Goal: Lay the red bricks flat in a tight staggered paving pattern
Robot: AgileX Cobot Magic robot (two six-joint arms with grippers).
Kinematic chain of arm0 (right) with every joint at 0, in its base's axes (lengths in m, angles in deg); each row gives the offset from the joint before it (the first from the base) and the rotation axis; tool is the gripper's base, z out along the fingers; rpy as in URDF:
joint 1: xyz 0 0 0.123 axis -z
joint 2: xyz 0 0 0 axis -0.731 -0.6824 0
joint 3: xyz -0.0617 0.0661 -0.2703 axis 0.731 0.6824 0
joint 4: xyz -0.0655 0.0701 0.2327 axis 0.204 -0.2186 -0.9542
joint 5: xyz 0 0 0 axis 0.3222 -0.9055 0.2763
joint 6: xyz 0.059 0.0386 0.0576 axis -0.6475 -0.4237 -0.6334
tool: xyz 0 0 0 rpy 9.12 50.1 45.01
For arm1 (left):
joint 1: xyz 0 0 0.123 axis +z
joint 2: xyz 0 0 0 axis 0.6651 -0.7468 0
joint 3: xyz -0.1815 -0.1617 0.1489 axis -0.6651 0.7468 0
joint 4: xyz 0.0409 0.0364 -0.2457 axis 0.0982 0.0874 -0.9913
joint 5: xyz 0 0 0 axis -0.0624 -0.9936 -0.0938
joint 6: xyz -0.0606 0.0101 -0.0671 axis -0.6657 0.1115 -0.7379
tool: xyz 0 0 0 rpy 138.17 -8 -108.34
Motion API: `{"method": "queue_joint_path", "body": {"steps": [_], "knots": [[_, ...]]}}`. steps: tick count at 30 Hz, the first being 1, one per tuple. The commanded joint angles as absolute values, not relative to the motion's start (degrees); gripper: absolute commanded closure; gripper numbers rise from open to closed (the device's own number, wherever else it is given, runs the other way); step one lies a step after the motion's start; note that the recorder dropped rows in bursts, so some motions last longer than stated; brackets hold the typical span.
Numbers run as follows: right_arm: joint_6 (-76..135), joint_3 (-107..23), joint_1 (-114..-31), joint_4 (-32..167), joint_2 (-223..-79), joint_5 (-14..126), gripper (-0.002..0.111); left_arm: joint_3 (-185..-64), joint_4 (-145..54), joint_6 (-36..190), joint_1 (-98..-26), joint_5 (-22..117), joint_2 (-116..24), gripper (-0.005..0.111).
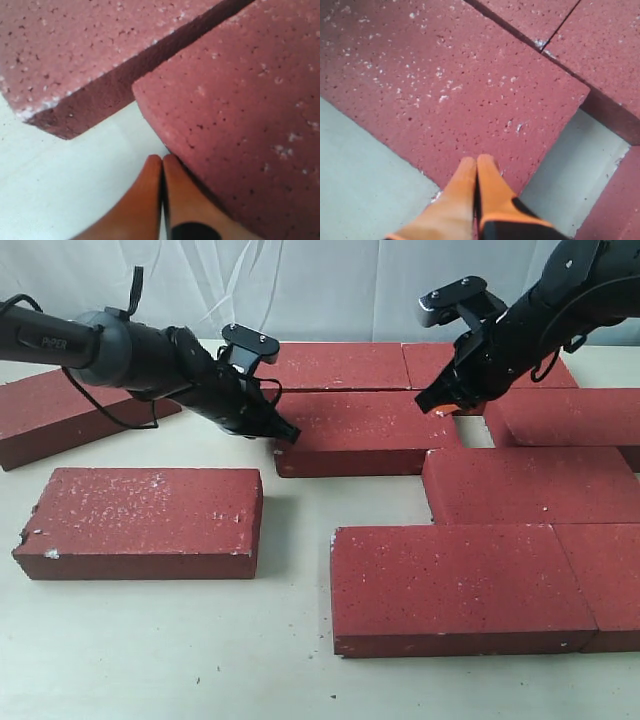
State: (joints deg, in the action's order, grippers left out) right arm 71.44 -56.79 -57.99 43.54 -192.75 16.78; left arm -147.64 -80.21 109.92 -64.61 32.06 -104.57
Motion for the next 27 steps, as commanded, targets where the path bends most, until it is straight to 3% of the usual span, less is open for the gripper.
{"method": "queue_joint_path", "body": {"steps": [1,27], "knots": [[71.28,-56.56,-57.67,42.96,-192.13,19.2,0.109,-148.06,-81.07,109.99,-65.26,32.58,-104.94,0.107],[71.28,-56.56,-57.67,42.96,-192.13,19.69,0.109,-153.16,-85.98,109.76,-68.17,32.1,-108.08,0.107]]}}
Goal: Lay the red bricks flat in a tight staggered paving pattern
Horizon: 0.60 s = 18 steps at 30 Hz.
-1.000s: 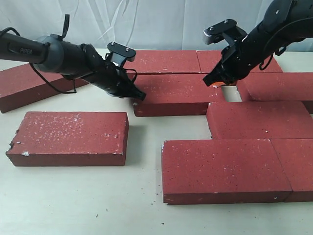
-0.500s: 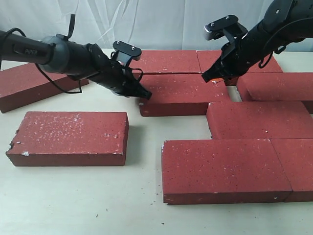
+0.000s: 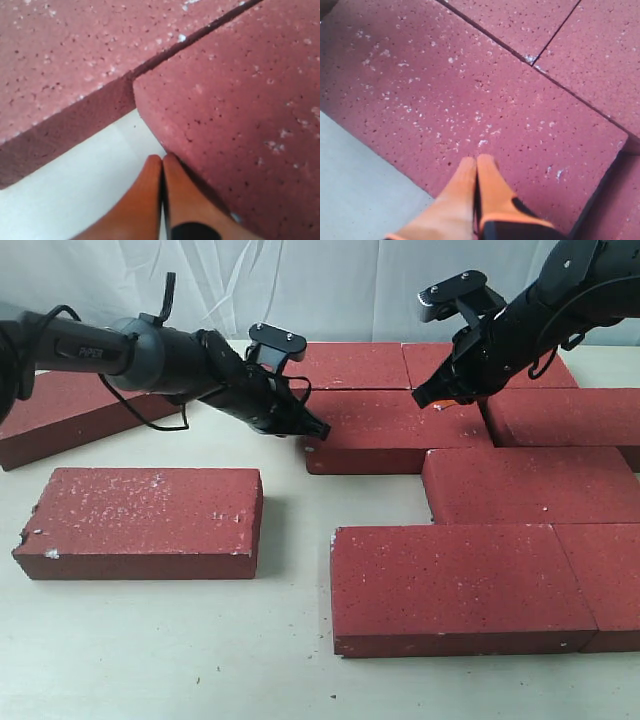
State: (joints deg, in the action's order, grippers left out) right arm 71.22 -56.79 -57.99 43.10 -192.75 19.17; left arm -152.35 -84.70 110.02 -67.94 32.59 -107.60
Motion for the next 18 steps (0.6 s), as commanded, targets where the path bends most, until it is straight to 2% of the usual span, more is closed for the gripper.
{"method": "queue_joint_path", "body": {"steps": [1,18], "knots": [[71.28,-56.56,-57.67,42.96,-192.13,19.8,0.109,-153.28,-86.12,109.76,-68.17,32.05,-108.08,0.107],[71.28,-56.56,-57.67,42.86,-192.13,19.8,0.109,-156.89,-86.04,109.76,-71.39,31.71,-110.9,0.107]]}}
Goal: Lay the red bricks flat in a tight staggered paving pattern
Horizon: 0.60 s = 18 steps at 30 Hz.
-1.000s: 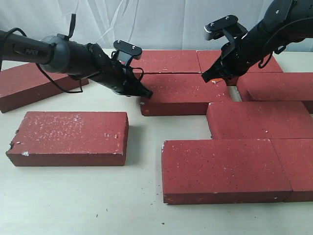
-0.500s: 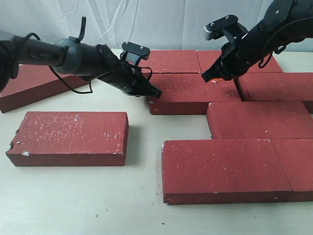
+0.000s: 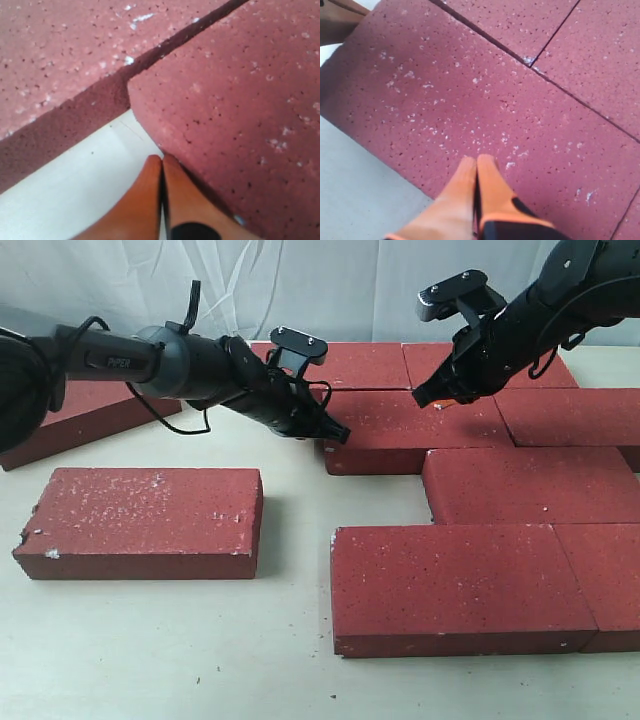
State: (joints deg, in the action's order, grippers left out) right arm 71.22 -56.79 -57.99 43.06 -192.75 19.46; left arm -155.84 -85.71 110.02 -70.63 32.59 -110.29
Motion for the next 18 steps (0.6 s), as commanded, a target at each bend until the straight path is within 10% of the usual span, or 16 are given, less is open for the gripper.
{"method": "queue_joint_path", "body": {"steps": [1,18], "knots": [[71.28,-56.56,-57.67,42.86,-192.13,19.8,0.109,-157.03,-86.04,109.76,-71.39,31.18,-110.9,0.107],[71.18,-56.56,-57.67,41.0,-192.13,19.36,0.109,-157.44,-79.46,107.29,-66.84,22.43,-106.79,0.107]]}}
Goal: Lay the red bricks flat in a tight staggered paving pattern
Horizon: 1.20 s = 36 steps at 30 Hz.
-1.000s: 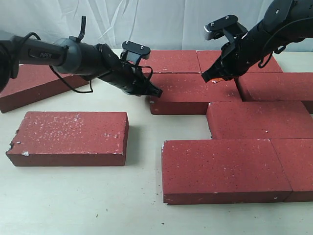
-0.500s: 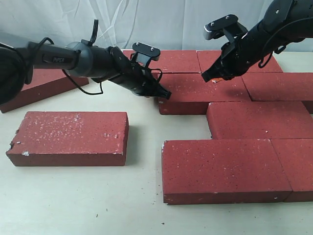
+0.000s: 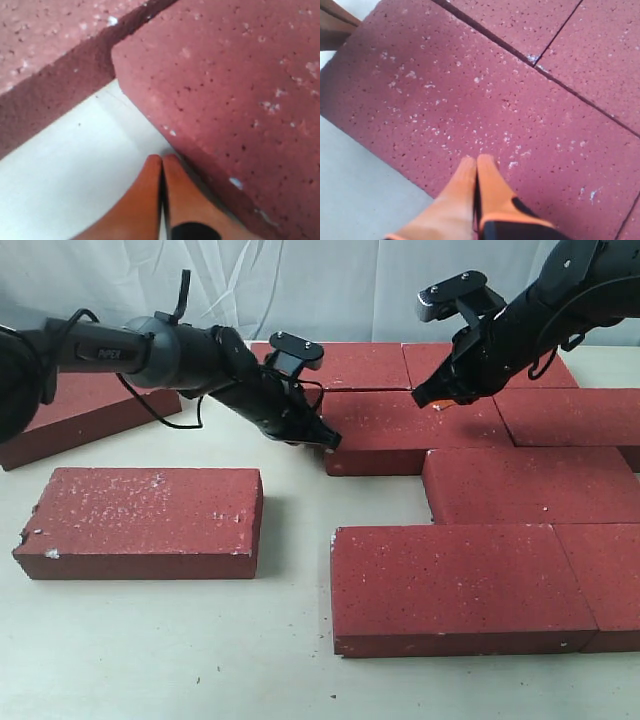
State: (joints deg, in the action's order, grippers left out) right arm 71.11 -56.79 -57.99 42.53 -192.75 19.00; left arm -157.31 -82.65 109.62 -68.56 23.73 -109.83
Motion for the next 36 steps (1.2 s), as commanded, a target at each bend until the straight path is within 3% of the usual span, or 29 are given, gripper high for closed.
{"method": "queue_joint_path", "body": {"steps": [1,13,18,27,36], "knots": [[71.18,-56.56,-57.67,40.86,-192.13,19.51,0.109,-157.44,-78.13,106.49,-66.26,22.43,-106.04,0.107],[77.98,-56.56,-59.54,28.01,-192.13,15.83,0.109,-153.96,-59.08,94.42,-58.93,7.15,-91.84,0.107],[85.49,-56.56,-64.11,22.66,-192.13,13.29,0.109,-145.49,-50.16,87.34,-57.87,8.61,-83.17,0.107],[85.49,-56.67,-72.53,23.61,-192.13,13.29,0.109,-131.33,-51.43,84.87,-53.4,9.75,-69.16,0.107],[78.92,-56.67,-78.19,32.62,-192.13,13.07,0.109,-118.43,-51.43,83.94,-41.05,11.91,-62.63,0.107]]}}
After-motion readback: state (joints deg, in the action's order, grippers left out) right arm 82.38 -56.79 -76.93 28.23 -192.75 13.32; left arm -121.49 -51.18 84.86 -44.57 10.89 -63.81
